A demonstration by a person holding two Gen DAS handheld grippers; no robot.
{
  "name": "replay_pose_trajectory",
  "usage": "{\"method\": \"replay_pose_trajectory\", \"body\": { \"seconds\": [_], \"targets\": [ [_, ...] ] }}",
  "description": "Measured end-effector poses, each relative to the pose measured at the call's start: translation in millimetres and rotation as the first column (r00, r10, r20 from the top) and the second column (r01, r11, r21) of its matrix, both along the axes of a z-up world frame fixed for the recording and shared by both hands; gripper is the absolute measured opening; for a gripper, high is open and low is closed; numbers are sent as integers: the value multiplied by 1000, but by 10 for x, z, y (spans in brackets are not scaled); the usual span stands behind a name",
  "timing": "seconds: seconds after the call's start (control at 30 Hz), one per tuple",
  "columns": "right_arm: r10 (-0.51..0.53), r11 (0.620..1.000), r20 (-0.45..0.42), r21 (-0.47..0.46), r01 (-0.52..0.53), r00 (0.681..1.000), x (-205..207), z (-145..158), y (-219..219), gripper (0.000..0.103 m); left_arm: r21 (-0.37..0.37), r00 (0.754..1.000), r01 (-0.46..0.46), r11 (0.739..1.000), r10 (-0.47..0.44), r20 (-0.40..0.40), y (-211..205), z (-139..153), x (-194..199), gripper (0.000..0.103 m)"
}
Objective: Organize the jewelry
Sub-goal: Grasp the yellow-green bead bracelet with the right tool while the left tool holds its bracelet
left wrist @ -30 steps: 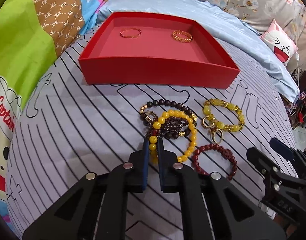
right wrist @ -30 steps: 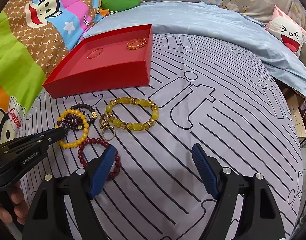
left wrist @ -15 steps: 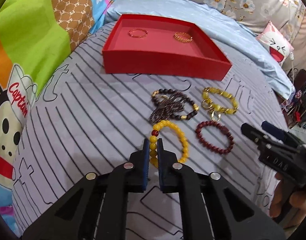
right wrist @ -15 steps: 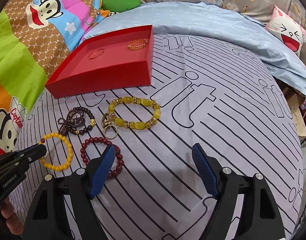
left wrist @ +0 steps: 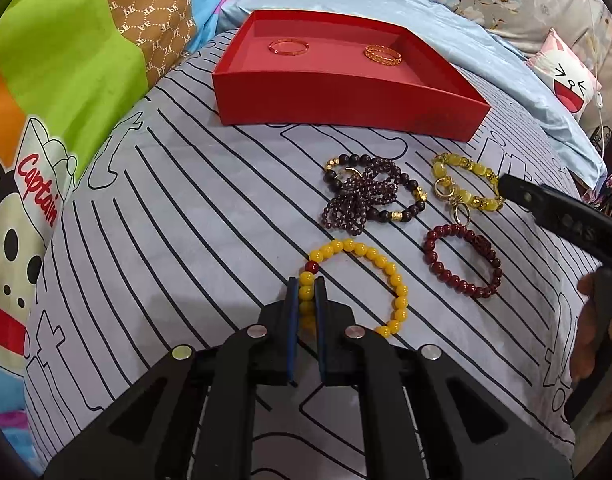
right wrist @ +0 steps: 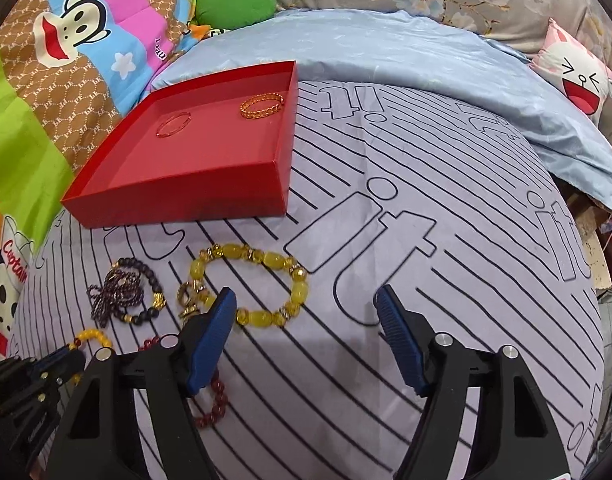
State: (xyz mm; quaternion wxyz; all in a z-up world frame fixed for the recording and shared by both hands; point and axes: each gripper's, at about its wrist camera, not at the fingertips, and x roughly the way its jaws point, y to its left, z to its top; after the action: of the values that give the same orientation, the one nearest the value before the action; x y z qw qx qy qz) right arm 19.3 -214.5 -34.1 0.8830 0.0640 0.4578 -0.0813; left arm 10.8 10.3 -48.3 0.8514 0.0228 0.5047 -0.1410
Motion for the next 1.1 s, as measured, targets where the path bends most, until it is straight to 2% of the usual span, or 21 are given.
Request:
{"method": "replay_pose_trajectory", "body": {
  "seconds": [0.1,0.27,0.37,0.43,0.53,0.67,0.83,1.1],
  "targets": [
    [7,1000,-18,-9,-8,1000,90,-78,14,60,-1,1000,0,1000,0,2,4,-2,-4,8],
    [18,999,-24,-29,-19,1000,125,-162,55,46,3,1000,3,1000,-3,4,-5,-2,10,8],
    [30,999,-17,-21,-31,999,103,-156,63,29,-1,1000,-1,1000,1,0,3,-3,24,8],
    [28,1000,-20,6,-28,999,83,-146,45,9,-4,1000,-4,1000,4,-5,5,2,31,8],
    [25,997,-25,70,-23,999,31,-125,4,9,-16,1000,-10,1000,9,-14,19,19,36,8],
    [27,993,-4,111,-26,1000,-94,-32,2,9,-25,1000,-3,1000,3,-8,19,76,17,8],
    [44,991,45,125,-50,998,-244,233,47,9,-43,1000,10,999,-9,6,1,201,4,7],
    [67,988,120,129,-82,991,-290,732,87,9,-82,996,61,995,-55,72,-80,614,45,7]
  ]
}}
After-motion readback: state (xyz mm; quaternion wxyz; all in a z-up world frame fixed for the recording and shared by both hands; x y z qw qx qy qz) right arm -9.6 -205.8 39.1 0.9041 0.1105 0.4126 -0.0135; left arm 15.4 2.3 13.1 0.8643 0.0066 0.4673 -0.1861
